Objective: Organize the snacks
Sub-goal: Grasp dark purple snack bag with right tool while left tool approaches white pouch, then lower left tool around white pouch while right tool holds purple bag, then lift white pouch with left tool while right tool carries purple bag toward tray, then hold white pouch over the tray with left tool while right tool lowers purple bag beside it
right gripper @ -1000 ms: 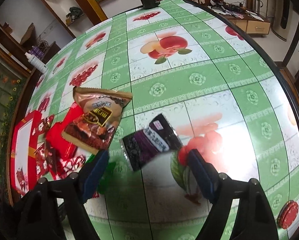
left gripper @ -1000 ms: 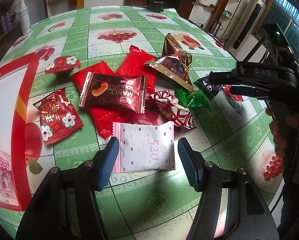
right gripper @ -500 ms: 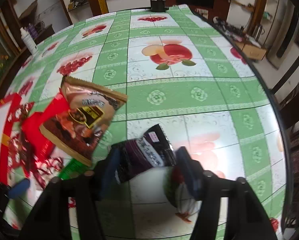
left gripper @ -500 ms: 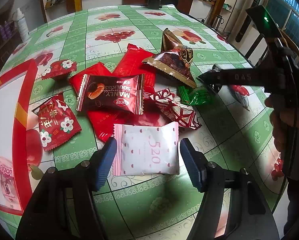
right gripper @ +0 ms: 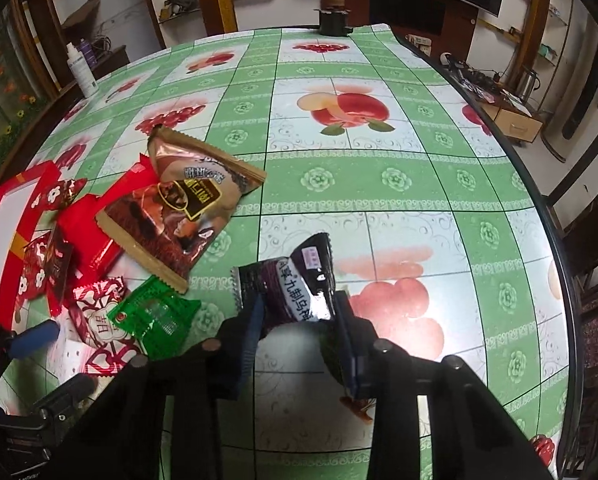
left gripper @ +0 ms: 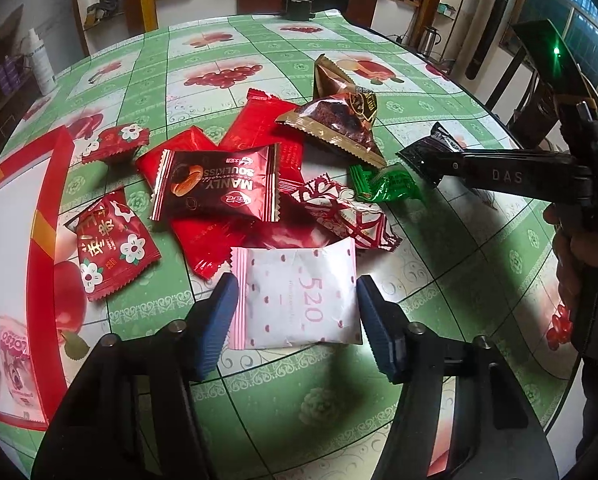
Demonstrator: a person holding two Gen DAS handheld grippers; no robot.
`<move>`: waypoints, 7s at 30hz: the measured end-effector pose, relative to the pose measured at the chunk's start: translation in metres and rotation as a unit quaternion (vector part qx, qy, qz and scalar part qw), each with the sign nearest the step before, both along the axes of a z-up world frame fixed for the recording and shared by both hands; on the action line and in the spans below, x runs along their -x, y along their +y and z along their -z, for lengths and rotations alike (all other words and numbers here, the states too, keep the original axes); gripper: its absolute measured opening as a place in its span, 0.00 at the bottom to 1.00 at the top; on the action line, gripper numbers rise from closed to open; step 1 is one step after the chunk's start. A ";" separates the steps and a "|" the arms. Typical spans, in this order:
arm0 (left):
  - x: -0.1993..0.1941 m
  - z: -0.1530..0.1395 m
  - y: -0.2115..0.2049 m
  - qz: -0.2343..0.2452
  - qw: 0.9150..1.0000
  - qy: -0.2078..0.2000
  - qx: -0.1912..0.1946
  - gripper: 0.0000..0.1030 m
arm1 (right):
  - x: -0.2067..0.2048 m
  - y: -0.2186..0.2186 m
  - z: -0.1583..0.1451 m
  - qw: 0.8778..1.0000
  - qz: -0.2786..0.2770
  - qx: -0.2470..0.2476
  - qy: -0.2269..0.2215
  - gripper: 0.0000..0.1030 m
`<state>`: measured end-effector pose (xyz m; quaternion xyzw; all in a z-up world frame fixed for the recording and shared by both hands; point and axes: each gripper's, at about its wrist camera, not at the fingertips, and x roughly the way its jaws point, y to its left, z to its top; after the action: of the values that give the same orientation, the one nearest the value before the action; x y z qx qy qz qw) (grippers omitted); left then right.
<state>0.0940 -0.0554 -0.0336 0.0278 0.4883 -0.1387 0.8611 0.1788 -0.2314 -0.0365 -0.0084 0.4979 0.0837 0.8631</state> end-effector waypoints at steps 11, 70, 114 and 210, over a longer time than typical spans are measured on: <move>0.013 -0.006 -0.002 0.023 1.000 -0.004 0.021 0.37 | 0.009 0.000 -0.001 1.000 -0.002 -0.008 -0.004 0.29; 0.035 0.000 0.003 0.040 0.999 -0.024 0.011 0.46 | 0.024 -0.007 -0.011 0.999 -0.001 -0.052 -0.013 0.25; 0.042 -0.040 0.054 -0.019 0.996 -0.072 0.057 0.45 | 0.044 0.024 -0.048 0.995 -0.048 -0.072 -0.050 0.24; 0.027 -0.029 0.230 -0.258 0.963 -0.059 0.058 0.45 | 0.071 0.239 -0.012 0.937 -0.350 -0.003 0.002 0.19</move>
<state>0.0667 0.1744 -0.0051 -0.1406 0.4181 0.0622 0.8953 0.1082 0.0073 -0.0247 -0.1792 0.4646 0.3823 0.7784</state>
